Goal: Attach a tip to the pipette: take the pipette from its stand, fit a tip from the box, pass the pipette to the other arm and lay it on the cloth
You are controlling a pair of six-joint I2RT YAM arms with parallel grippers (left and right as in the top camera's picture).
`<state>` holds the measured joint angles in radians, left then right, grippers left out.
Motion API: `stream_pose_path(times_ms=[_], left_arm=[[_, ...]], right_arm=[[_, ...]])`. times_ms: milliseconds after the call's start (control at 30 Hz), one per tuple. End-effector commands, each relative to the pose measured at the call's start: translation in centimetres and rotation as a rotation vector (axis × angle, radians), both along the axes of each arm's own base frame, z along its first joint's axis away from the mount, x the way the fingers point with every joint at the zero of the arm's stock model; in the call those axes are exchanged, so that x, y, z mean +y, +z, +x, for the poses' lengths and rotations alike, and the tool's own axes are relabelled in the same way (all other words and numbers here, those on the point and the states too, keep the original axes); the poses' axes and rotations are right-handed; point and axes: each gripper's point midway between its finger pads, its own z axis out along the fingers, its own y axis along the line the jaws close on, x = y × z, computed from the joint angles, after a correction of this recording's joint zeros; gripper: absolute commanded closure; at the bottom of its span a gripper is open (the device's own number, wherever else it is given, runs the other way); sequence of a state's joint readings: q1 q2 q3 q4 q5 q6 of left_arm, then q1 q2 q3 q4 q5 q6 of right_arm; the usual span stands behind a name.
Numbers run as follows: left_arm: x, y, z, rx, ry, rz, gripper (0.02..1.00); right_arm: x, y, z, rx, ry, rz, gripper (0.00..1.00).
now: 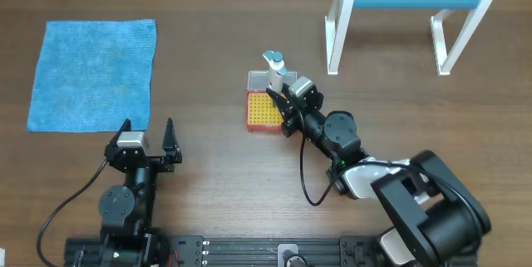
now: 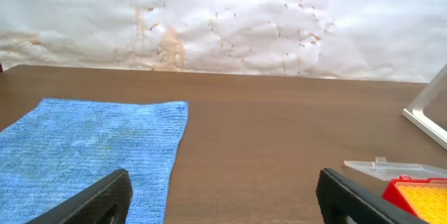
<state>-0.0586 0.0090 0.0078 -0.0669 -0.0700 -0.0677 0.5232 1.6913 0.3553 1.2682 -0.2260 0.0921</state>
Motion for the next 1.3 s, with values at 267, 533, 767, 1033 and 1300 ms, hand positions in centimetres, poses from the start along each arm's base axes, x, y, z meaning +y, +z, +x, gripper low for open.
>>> stream_pose_path(times_ms=[267,533,767,1033,1300], left_arm=[[-0.1,-0.1,0.0,0.003,-0.004,0.016,0.161],[-0.1,-0.1,0.0,0.003,-0.004,0.016,0.161],[-0.1,-0.1,0.0,0.003,-0.004,0.016,0.161],[-0.1,-0.1,0.0,0.003,-0.004,0.016,0.161],[-0.1,-0.1,0.0,0.003,-0.004,0.016,0.161]], right_arm=[[-0.5,-7.1,-1.9,0.169,0.011,-0.107,0.93],[0.0,-1.9,-1.0,0.024,0.011,-0.022,0.93],[-0.1,1.9,-1.1,0.006,0.01,-0.011,0.93],[-0.2,5.0,-1.3,-0.033,0.01,0.011,0.93],[1.2,9.6,-1.2,-0.127,0.079,0.068,0.93]])
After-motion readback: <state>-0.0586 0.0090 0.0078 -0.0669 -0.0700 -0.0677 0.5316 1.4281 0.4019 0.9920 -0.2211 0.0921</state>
